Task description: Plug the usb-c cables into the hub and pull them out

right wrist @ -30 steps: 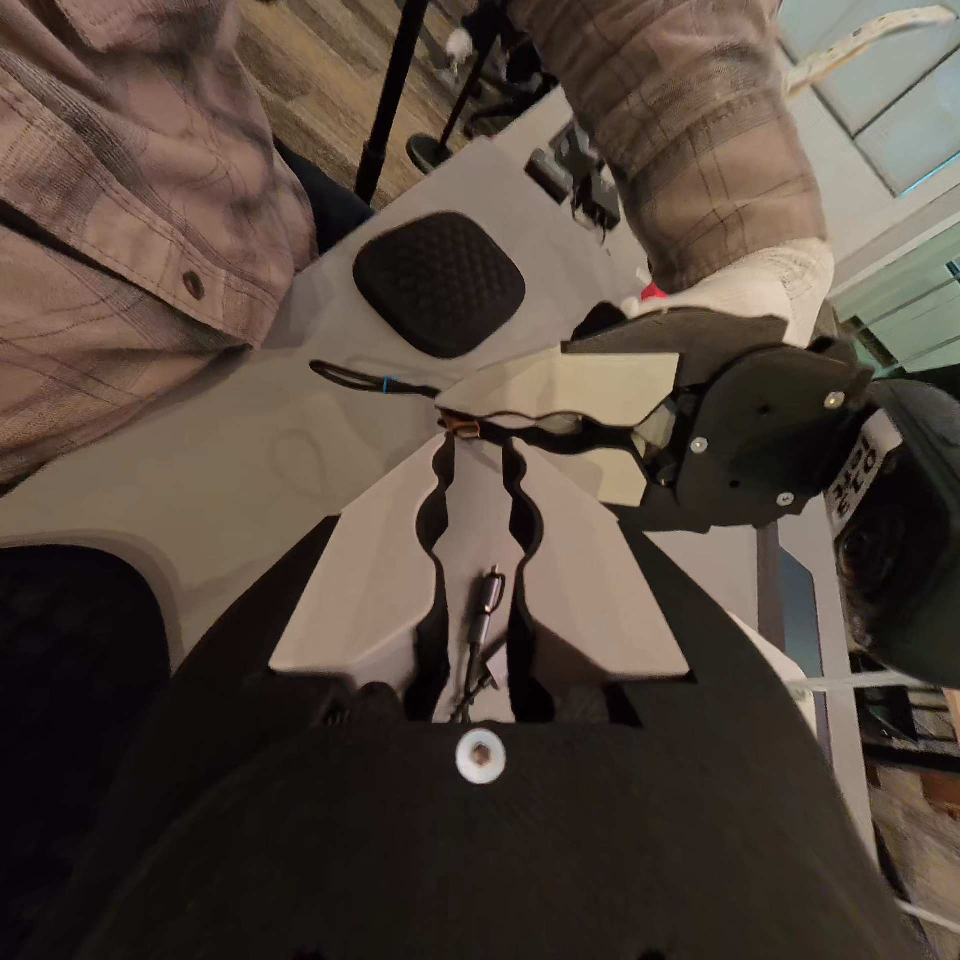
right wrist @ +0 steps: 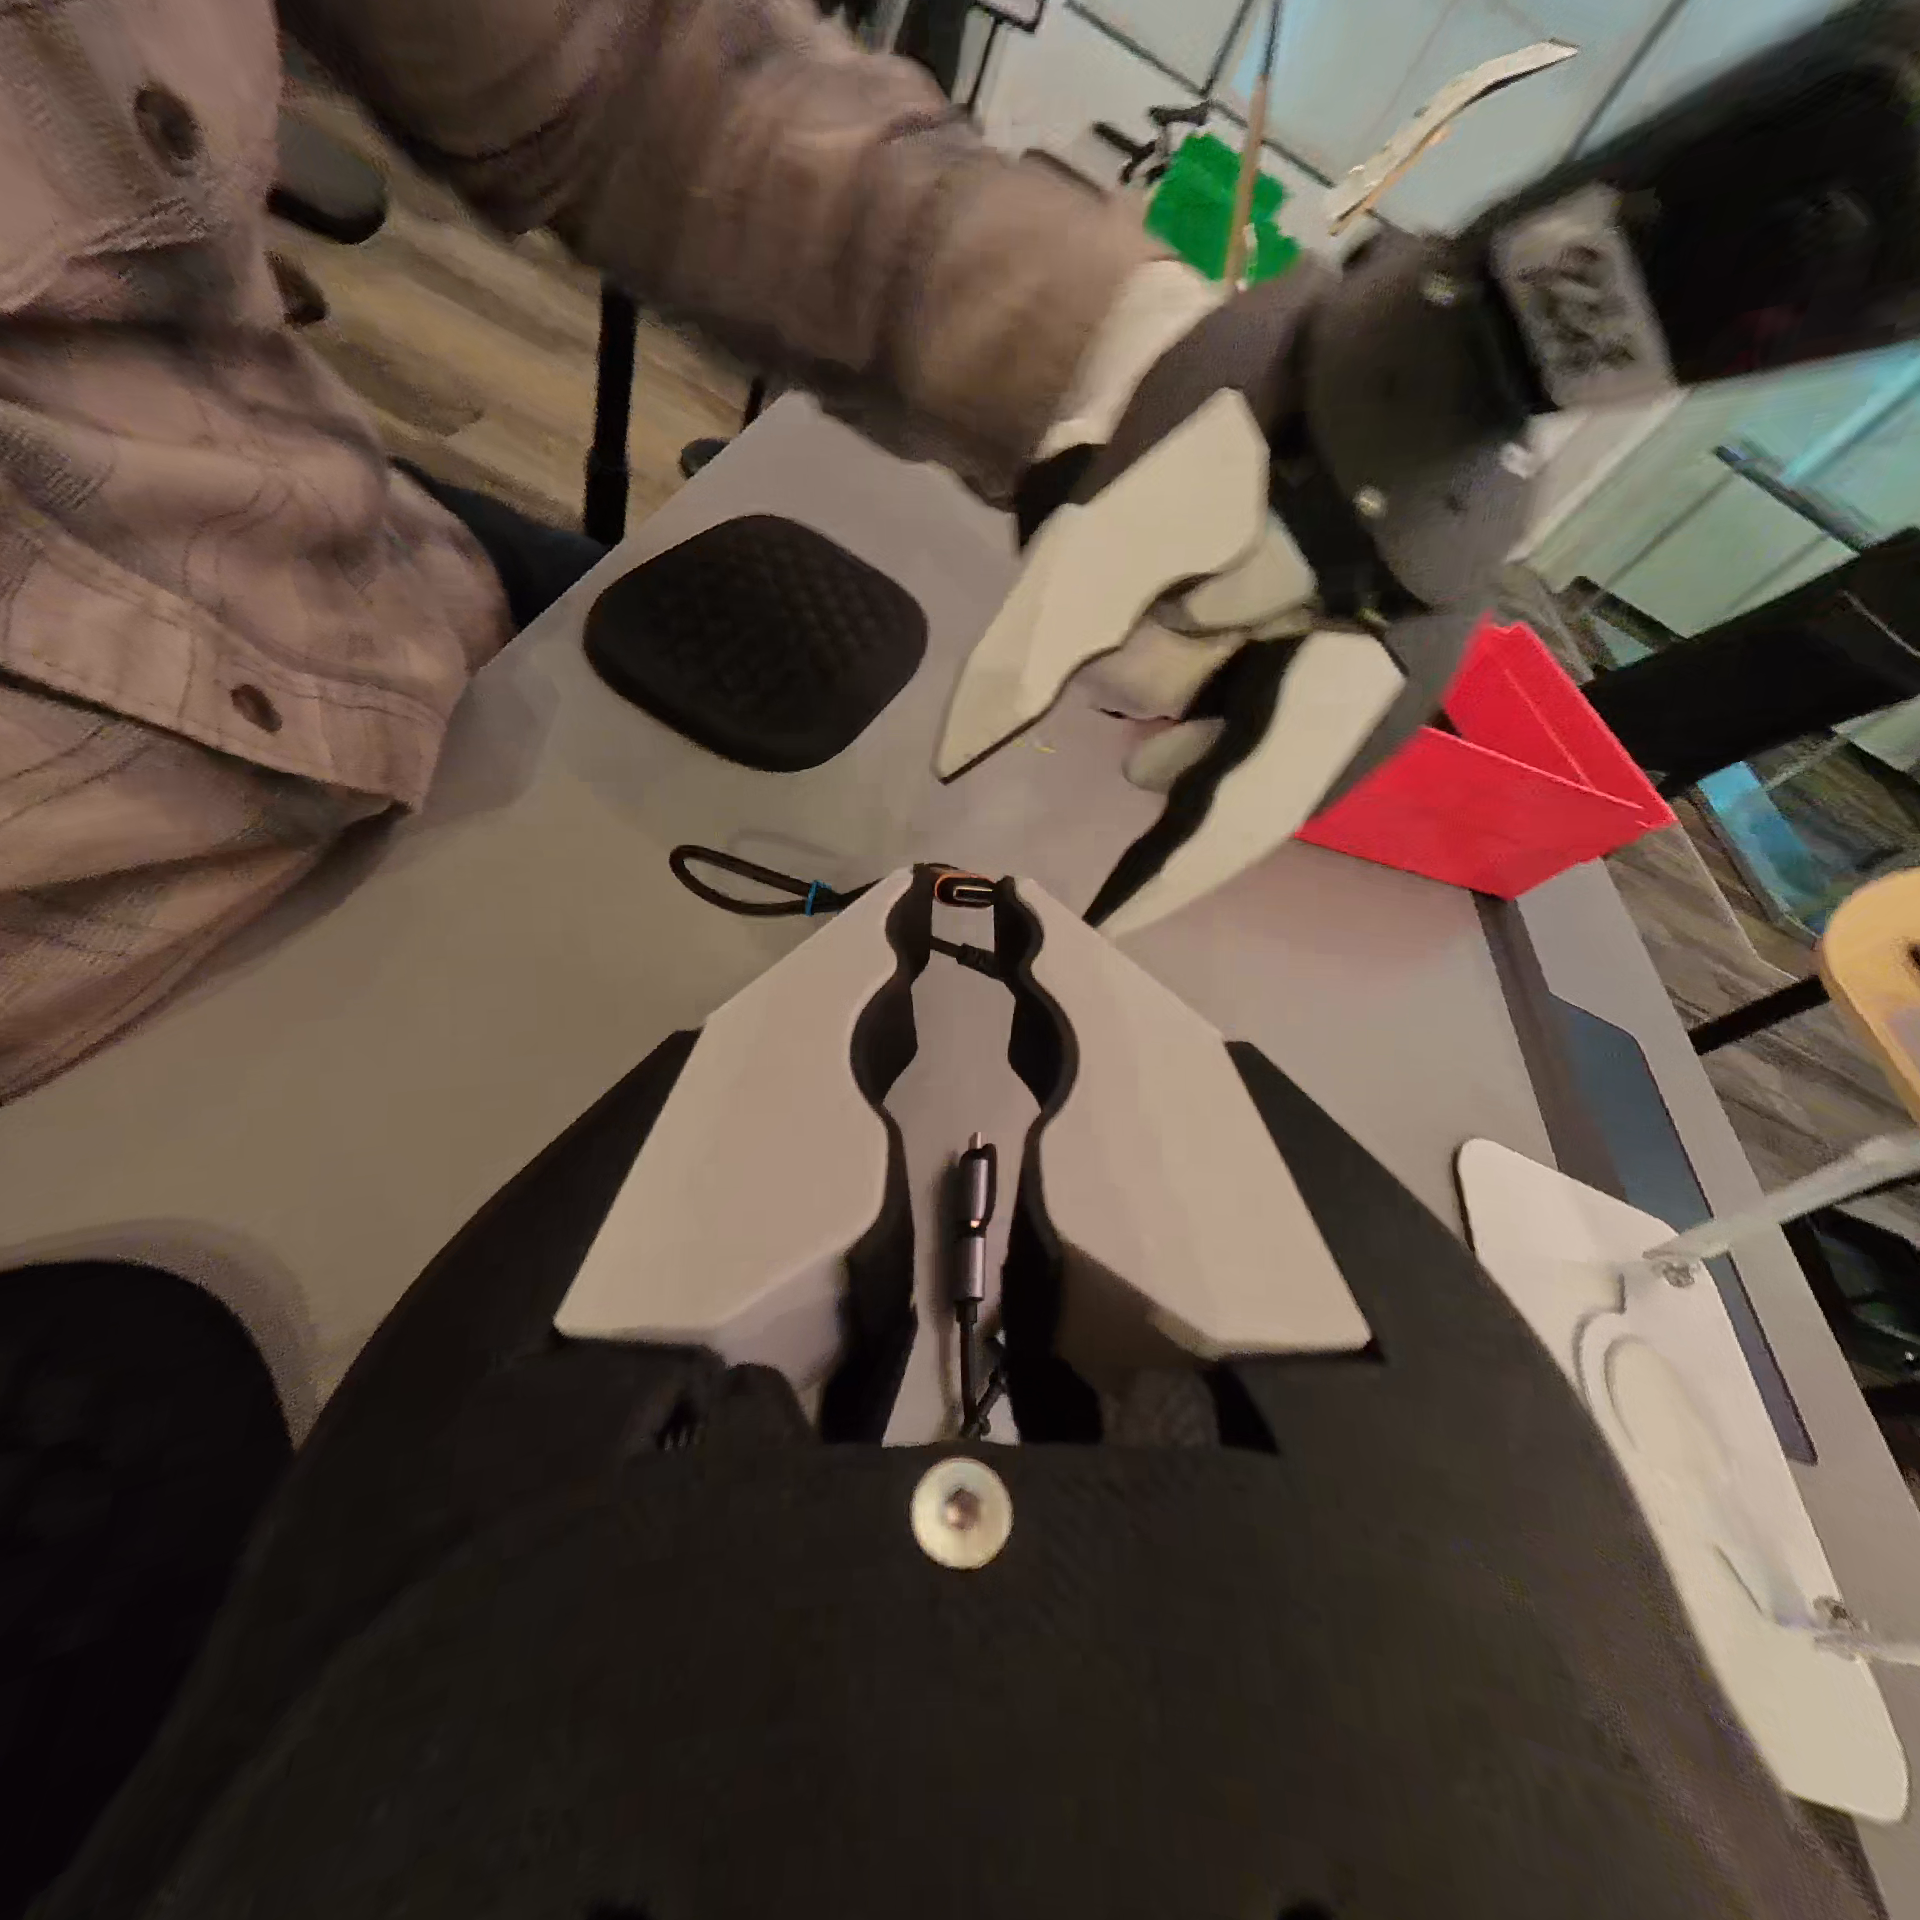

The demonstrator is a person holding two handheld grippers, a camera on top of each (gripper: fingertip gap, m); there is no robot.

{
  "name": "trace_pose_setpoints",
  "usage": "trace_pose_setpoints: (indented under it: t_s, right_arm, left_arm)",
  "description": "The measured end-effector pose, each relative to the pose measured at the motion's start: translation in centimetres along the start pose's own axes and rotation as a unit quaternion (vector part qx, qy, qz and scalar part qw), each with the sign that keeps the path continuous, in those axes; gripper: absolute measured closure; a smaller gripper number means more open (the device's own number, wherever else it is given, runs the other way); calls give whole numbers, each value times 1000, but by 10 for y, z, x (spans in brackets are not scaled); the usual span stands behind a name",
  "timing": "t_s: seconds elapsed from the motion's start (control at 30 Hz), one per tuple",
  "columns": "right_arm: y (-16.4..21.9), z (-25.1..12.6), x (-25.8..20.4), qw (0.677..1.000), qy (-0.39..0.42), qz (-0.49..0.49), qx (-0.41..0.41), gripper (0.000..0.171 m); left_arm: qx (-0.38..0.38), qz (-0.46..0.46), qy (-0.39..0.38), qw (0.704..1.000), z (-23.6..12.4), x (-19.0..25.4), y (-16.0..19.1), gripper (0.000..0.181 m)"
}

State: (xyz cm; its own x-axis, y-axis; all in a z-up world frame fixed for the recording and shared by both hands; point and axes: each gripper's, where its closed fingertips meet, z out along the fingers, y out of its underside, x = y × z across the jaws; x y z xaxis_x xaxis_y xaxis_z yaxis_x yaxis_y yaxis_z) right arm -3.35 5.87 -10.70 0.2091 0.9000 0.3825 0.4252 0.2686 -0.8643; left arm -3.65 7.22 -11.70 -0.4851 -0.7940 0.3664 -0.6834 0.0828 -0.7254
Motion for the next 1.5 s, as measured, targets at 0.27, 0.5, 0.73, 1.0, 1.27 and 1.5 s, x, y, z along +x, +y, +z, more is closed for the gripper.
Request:
trace_pose_setpoints:
  t_s: [0.27, 0.5, 0.73, 1.0, 1.27, 1.5]
  right_arm:
    - [-8, -11, 21, 994, 55, 67, 69, 162]
    - [-13, -14, 21, 990, 55, 81, 100, 162]
    - [-3, -21, 26, 993, 58, 83, 63, 148]
    - [10, -1, 16, 997, -5, 80, -3, 150]
    - [15, 2, 12, 996, -6, 88, 9, 162]
    - [2, -13, 30, 986, 22, 137, 91, 162]
  left_arm:
    - [219, 7, -194, 956, -5, -7, -21, 140]
    - [229, -2, -163, 960, 27, -7, -18, 171]
    - [117, 16, -202, 972, 28, -17, -7, 175]
    - [-97, 69, -246, 962, 21, -20, 14, 175]
    - [-111, 85, -256, 957, 21, -19, 11, 175]
    - [-24, 71, -262, 962, 2, -20, -11, 141]
